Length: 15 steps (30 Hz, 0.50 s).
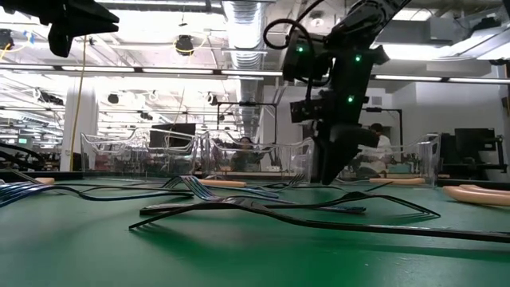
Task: Sort silverware by color (type)
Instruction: Put the brown fork into the middle transparent bin
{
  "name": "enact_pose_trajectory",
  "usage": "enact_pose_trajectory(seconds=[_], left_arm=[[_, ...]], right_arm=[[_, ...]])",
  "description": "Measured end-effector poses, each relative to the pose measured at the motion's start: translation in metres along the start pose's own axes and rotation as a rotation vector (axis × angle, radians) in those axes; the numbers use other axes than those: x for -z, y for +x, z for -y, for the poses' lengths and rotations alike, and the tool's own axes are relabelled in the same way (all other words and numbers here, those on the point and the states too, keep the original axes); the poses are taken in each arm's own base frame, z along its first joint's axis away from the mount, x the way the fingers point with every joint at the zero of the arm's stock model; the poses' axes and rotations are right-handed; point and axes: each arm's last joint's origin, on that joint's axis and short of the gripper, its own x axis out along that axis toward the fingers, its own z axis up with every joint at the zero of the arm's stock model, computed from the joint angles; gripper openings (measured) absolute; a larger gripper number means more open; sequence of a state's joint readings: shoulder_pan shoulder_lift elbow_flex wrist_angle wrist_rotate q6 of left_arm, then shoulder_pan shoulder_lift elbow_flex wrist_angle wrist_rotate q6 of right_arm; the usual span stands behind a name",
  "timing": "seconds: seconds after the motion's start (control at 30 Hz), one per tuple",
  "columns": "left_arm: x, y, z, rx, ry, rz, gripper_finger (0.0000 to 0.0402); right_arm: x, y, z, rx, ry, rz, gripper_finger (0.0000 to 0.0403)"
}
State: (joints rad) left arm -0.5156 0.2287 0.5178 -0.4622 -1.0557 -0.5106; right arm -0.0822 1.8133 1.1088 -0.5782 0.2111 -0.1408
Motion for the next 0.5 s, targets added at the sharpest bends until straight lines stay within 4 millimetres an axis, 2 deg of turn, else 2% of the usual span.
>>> enact_pose_trajectory(seconds=[0.13,0.33,0.5], left_arm=[[0.000,0.000,0.000,0.002,0.000,-0.001,0.0069],[0.000,0.000,0.000,0.002,-0.002,-0.001,0.0069],[0.000,0.000,0.000,0.002,-0.002,-0.002,0.0069]], right_arm=[[-0.006,-0.005,0.003,-0.072,0.123,0.014,0.0165],[-0.013,-0.011,0.003,-0.129,0.398,0.027,0.0166],[-0.014,-0.010,-0.004,-0.145,0.428,0.011,0.0166]])
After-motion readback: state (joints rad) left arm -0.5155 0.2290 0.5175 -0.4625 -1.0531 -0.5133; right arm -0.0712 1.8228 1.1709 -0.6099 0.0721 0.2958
